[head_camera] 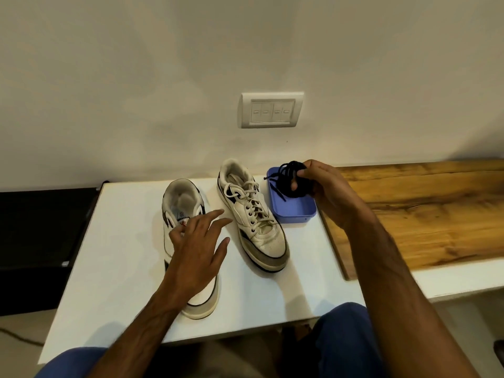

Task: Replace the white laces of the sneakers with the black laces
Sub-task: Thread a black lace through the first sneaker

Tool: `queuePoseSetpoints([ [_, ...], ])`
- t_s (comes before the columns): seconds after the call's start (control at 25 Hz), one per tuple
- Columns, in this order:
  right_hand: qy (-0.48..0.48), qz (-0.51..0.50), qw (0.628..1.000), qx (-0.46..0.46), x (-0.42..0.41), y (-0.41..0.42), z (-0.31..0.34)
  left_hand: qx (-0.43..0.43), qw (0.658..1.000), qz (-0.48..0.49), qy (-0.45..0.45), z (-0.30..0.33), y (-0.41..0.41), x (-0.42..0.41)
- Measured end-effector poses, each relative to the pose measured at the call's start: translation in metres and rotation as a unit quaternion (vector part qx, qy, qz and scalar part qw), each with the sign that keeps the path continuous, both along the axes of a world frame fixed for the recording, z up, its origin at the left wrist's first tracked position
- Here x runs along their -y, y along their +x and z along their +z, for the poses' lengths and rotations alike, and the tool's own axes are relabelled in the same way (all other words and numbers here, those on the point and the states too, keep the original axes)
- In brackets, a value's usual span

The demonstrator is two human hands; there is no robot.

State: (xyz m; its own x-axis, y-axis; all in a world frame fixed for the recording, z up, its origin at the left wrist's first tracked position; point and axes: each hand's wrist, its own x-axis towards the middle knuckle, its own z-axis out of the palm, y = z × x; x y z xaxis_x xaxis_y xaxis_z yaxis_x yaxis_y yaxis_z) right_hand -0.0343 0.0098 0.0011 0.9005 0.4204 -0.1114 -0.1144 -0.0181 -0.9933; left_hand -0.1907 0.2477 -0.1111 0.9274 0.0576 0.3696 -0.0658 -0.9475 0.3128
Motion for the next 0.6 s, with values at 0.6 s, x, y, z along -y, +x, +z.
queuePoseSetpoints([
  [0.6,0.069,0.088,0.976,-0.184,-0.091,-0.091,-0.074,-0.072,0.782,0.085,-0.613,0.034,-0.023,-0.014],
])
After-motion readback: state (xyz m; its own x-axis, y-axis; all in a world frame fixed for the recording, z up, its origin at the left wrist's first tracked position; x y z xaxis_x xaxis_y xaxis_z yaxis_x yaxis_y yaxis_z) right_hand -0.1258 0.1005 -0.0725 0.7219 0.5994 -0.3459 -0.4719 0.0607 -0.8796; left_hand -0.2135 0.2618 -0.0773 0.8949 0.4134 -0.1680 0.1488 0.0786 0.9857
